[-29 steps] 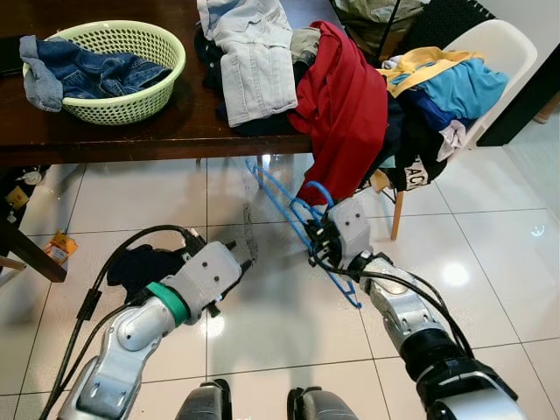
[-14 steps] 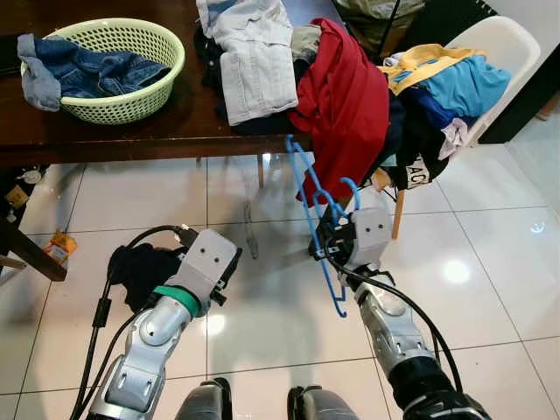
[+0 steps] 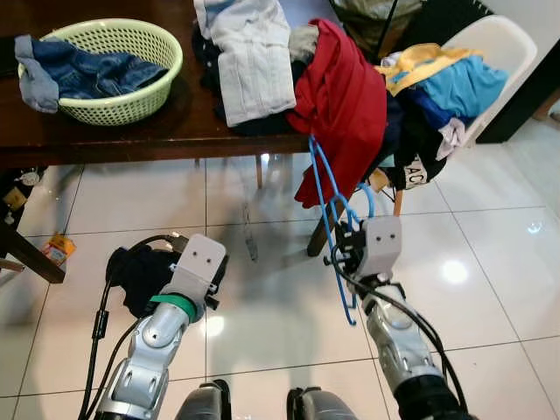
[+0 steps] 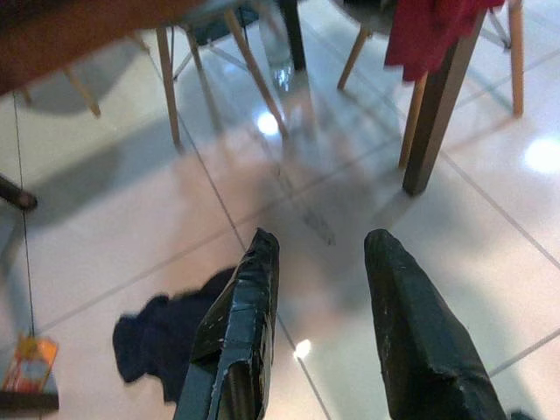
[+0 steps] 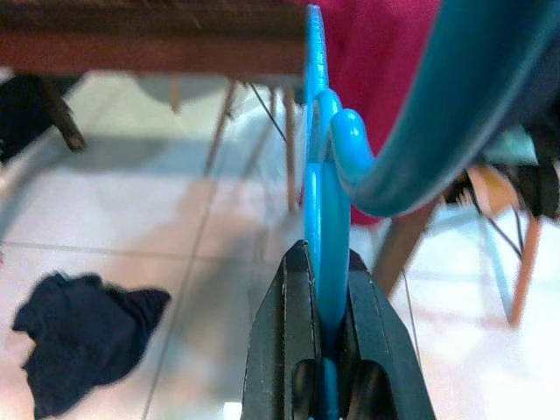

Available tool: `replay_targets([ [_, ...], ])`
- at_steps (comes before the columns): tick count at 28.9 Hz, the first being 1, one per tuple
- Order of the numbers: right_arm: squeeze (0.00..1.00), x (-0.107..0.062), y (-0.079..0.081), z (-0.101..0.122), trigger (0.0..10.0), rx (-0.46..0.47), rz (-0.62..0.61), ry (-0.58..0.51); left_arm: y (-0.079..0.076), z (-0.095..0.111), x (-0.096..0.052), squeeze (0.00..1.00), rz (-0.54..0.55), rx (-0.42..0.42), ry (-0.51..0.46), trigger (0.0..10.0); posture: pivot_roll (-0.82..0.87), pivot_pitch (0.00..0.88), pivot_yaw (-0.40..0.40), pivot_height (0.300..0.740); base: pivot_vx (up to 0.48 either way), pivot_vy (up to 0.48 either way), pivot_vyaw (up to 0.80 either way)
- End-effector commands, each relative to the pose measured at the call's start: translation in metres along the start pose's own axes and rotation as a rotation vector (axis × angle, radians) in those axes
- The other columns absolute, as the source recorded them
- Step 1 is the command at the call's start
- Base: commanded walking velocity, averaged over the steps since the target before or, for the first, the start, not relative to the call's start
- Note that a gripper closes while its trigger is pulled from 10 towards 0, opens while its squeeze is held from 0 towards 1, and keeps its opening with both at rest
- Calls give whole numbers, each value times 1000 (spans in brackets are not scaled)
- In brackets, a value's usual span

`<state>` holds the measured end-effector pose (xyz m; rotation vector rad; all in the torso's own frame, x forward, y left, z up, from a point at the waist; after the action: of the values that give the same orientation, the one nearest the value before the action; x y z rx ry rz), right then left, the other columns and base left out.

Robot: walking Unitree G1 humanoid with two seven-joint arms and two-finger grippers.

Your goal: Hang hanger

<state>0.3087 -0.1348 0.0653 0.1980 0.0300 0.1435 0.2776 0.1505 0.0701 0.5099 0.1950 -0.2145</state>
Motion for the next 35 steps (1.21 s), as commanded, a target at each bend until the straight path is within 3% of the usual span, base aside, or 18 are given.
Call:
replay_targets([
  [1,0,-4,-5,-7,10000,9,-30,30,-5,-6,-1,0,-12,-3,32,10000,18,82,-20,733,0,0,0],
  [5,0,-9,-10,-17,10000,-3,-95,88,-11,-11,0,0,-28,35,56,10000,18,77,-23,733,0,0,0],
  [16,0,-10,-13,-18,10000,-15,-104,98,-10,-13,1,0,-13,43,64,10000,13,65,-31,733,0,0,0],
  [23,0,-9,-15,-13,10000,-34,-88,85,-7,-8,4,0,22,92,14,10000,-1,63,-30,733,0,0,0],
  [27,0,-9,-6,-17,10000,-50,-52,94,14,6,7,0,132,-11,-33,10000,48,84,-4,733,0,0,0],
  [29,0,-9,-5,-20,10000,-48,-60,104,19,3,5,0,154,-21,-24,10000,49,76,0,733,0,0,0],
  [35,0,-6,-5,-20,10000,-51,-62,110,18,-3,2,0,147,-10,-10,10000,39,50,8,733,0,0,0],
])
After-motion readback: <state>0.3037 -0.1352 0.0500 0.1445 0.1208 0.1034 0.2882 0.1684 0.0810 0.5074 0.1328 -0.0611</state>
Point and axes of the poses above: a point about 5 cm out from each wrist's last joint towards the gripper, its own x axis pointing out of the wrist towards the gripper, its own z axis along the axis of the wrist's last joint, y = z × x, the point moved 1 cm from there along x, pointing out of the wrist towards the gripper, and after that the axes turned 10 degrees about x, right-handed, at the moved point
